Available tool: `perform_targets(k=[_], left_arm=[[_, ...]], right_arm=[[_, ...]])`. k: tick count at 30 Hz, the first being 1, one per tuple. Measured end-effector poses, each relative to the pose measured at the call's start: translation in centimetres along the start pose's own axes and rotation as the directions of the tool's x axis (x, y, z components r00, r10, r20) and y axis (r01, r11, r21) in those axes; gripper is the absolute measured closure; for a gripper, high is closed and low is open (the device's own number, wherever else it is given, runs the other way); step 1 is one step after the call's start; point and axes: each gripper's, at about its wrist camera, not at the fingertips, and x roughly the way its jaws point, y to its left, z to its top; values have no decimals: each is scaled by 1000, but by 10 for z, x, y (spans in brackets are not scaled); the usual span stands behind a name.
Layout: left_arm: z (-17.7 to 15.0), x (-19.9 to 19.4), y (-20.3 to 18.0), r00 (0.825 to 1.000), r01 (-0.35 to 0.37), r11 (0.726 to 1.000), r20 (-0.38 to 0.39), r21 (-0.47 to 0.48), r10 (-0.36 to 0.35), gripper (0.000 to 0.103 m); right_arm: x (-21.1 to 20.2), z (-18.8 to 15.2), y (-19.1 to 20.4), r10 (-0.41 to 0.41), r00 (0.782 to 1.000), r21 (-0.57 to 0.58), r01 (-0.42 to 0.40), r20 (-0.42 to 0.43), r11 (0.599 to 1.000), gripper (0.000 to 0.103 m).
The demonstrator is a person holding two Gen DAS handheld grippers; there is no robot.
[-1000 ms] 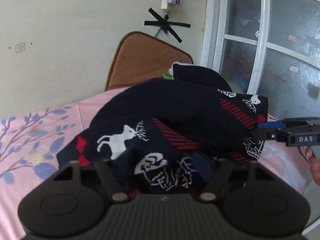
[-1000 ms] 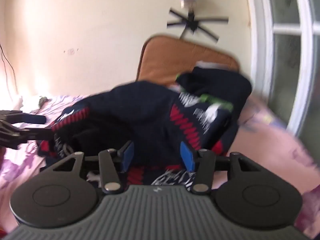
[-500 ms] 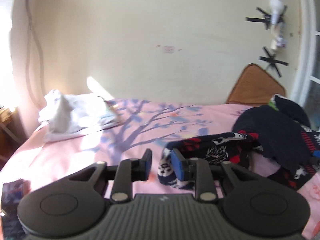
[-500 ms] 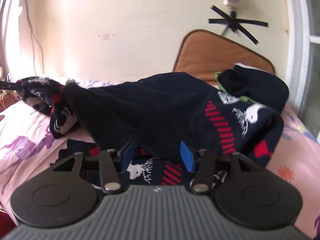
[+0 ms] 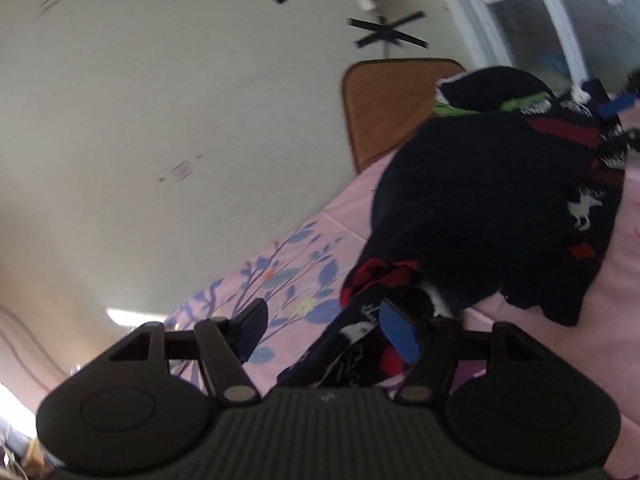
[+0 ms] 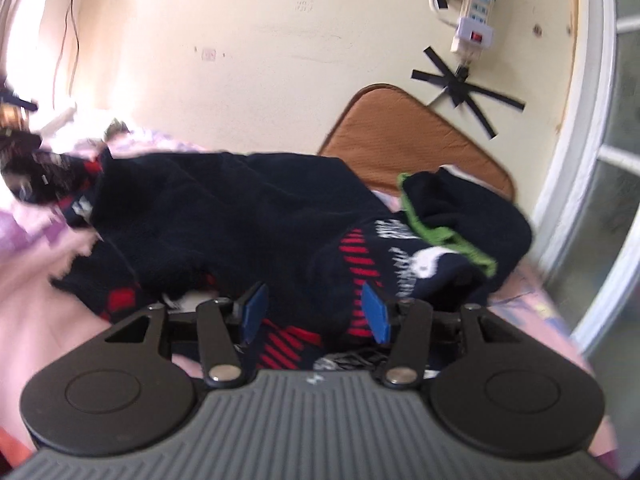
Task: Fold small clothes
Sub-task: 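Grasp the navy reindeer sweater with both grippers at its hem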
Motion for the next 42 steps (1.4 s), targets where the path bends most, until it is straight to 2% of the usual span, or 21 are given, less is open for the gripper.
perform_targets(k=[3, 5, 6, 9, 14, 16, 23, 28, 30, 32, 35, 37, 39, 42], left_arm=[[6, 24, -13, 999, 46, 992, -15, 115, -45, 38], [10, 43, -16, 996, 82, 981, -55, 175, -74, 38], [10, 50, -20, 995, 85, 975, -72, 204, -71, 38], [11, 65, -26, 995, 74, 961, -78, 266, -55, 39], [38, 62, -17, 994, 111, 969, -1, 219, -114, 37], [43, 67, -18, 994, 107, 970, 5, 219, -111, 37], [35, 79, -19, 991, 131, 969, -29, 211, -127, 38], [24, 78, -6, 990, 127, 981, -72, 145, -118, 49], [23, 76, -2, 989, 135, 985, -71, 112, -127, 62], [25, 75, -2, 989, 140, 985, -58, 103, -135, 69], [29, 71, -6, 991, 135, 987, -32, 91, -132, 75], [31, 70, -4, 988, 152, 987, -11, 50, -151, 76], [32, 67, 0, 985, 171, 985, 12, 13, -171, 76], [33, 69, 2, 985, 173, 984, 14, -35, -172, 76]], right_arm=[[1, -7, 1, -63, 997, -88, 59, -39, 994, 45], [4, -16, -3, -86, 995, -121, 80, -49, 989, 45], [6, -19, -5, -94, 994, -132, 86, -52, 988, 45], [9, -21, -4, -117, 990, -262, 94, -73, 960, 42], [14, -18, -8, -141, 987, -294, 113, -77, 949, 42], [17, -17, -11, -148, 987, -284, 123, -68, 951, 42], [16, -15, -10, -154, 988, -290, 140, -27, 947, 42], [18, -20, -4, -176, 984, -366, 153, -29, 918, 42], [21, -23, -1, -205, 978, -429, 173, -30, 886, 42], [21, -26, 1, -246, 969, -502, 205, -15, 840, 42], [19, -29, -1, -295, 955, -602, 240, 8, 762, 41], [22, -35, -1, -342, 938, -691, 282, 53, 666, 36], [26, -42, 0, -365, 925, -766, 310, 106, 563, 34], [31, -44, 2, -340, 929, -828, 303, 146, 472, 32]])
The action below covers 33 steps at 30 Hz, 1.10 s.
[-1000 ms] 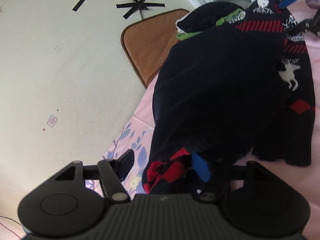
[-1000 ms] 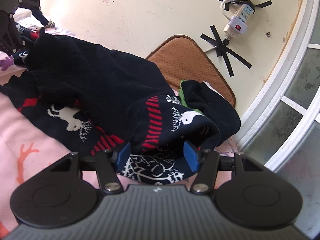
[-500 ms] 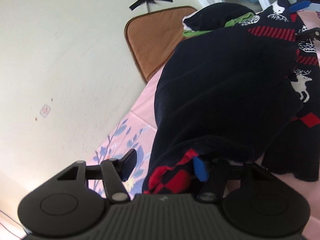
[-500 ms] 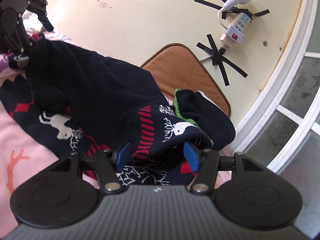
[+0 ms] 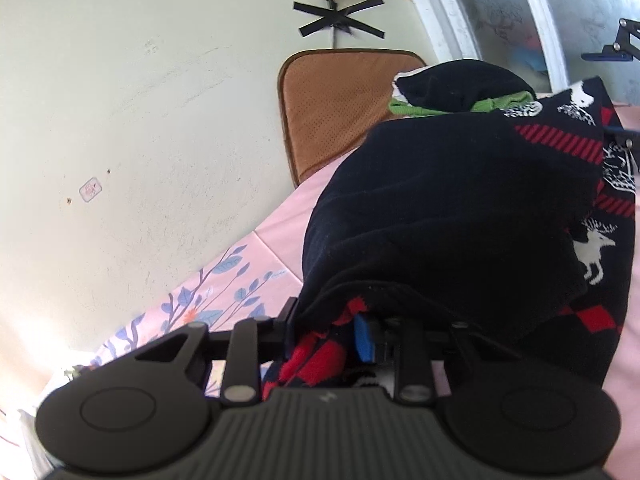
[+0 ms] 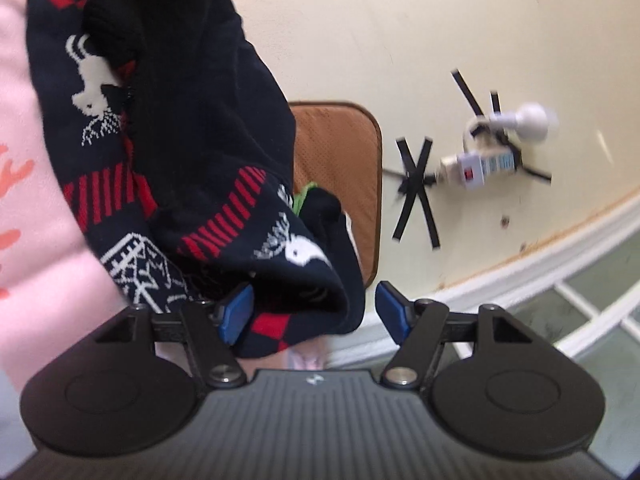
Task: Fold small clothes
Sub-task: 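Grasp the navy reindeer sweater with both grippers at its hem, then lift the sweater up with both grippers to shake it out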
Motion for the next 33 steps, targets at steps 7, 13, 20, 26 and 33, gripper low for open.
perform_targets(k=[7, 13, 20, 26, 33], left_arm=[[10, -31, 31, 997, -12, 981, 68, -194, 26, 88], [34, -143, 104, 946, 56, 898, 310, -436, 91, 89], [47, -248, 153, 872, 209, 819, 481, -534, 91, 87], [44, -281, 153, 850, 268, 815, 525, -513, 51, 66], [21, -246, 90, 897, 243, 877, 441, -415, -40, 26]], right_arm=[[11, 28, -23, 21, 997, 55, -24, 69, 998, 93], [-41, 59, -184, -70, 977, 617, -71, 202, 784, 93], [-109, 85, -348, -149, 911, 847, -284, 384, 449, 93], [-166, 133, -426, -218, 863, 831, -325, 456, 453, 93], [-189, 167, -482, -191, 855, 825, -369, 482, 429, 93]])
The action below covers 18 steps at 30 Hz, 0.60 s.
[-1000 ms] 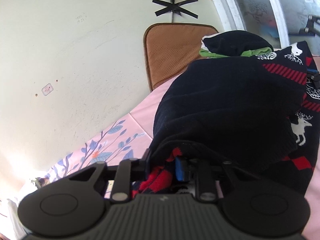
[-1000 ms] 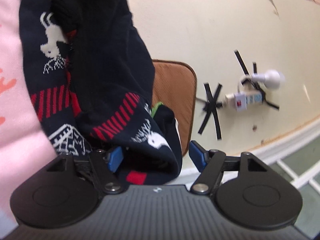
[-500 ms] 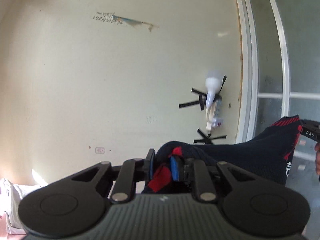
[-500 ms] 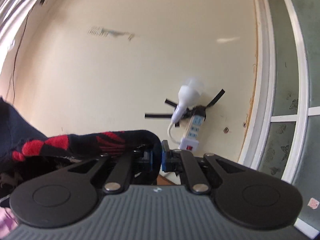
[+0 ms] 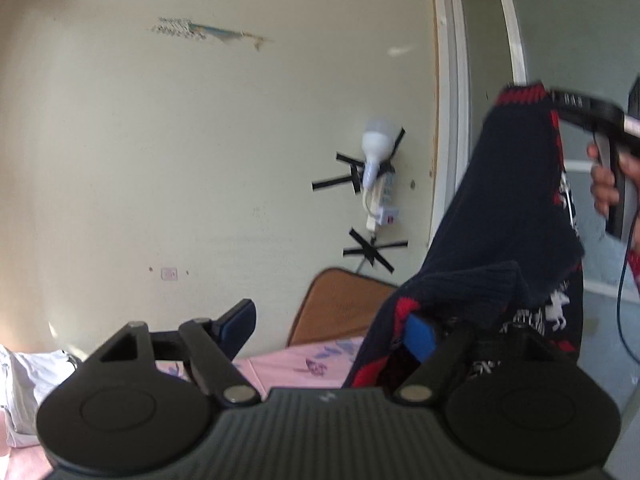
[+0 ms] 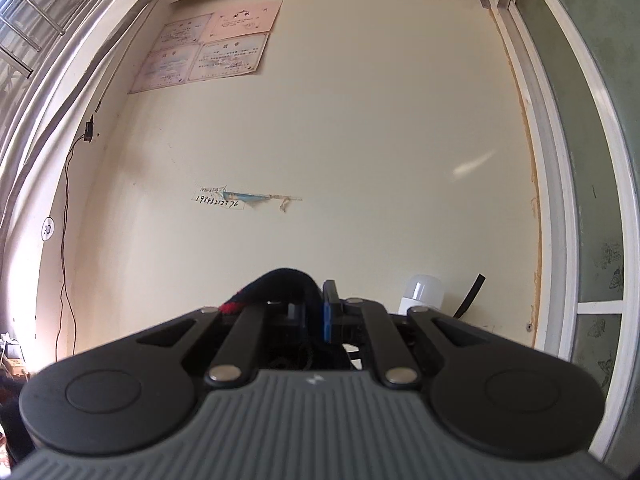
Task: Fold small clothes
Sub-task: 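Lift the sweater up with both grippers to shake it out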
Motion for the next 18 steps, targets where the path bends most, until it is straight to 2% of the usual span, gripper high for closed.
perform_targets(k=[4, 7, 10, 12, 14, 15, 16, 18], left_arm=[[-46, 28, -22, 993, 74, 997, -95, 10, -73, 26], [-69, 46, -38, 984, 131, 991, -128, 21, -127, 26], [-83, 59, -51, 980, 159, 987, -128, 29, -154, 24], [-89, 64, -57, 978, 176, 984, -118, 33, -171, 17], [-93, 68, -65, 979, 186, 981, -95, 54, -180, 15], [-95, 69, -68, 981, 180, 981, -82, 70, -174, 20], [-97, 71, -71, 984, 168, 982, -73, 90, -162, 30], [-97, 76, -72, 985, 160, 979, -90, 127, -149, 94]], right_arm=[[9, 6, 6, 9, 999, -13, -9, -49, 1000, 93], [14, 15, 5, -7, 998, -22, 6, -64, 1000, 93], [10, 32, 6, -21, 998, -25, 19, -67, 1000, 93], [11, 40, 7, -27, 998, -31, 25, -65, 999, 93], [13, 43, 6, -33, 998, -39, 30, -59, 999, 93], [11, 49, 7, -35, 998, -42, 32, -55, 999, 93], [8, 55, 8, -36, 998, -44, 34, -51, 998, 93], [4, 80, 15, -40, 998, -50, 38, -41, 998, 93]])
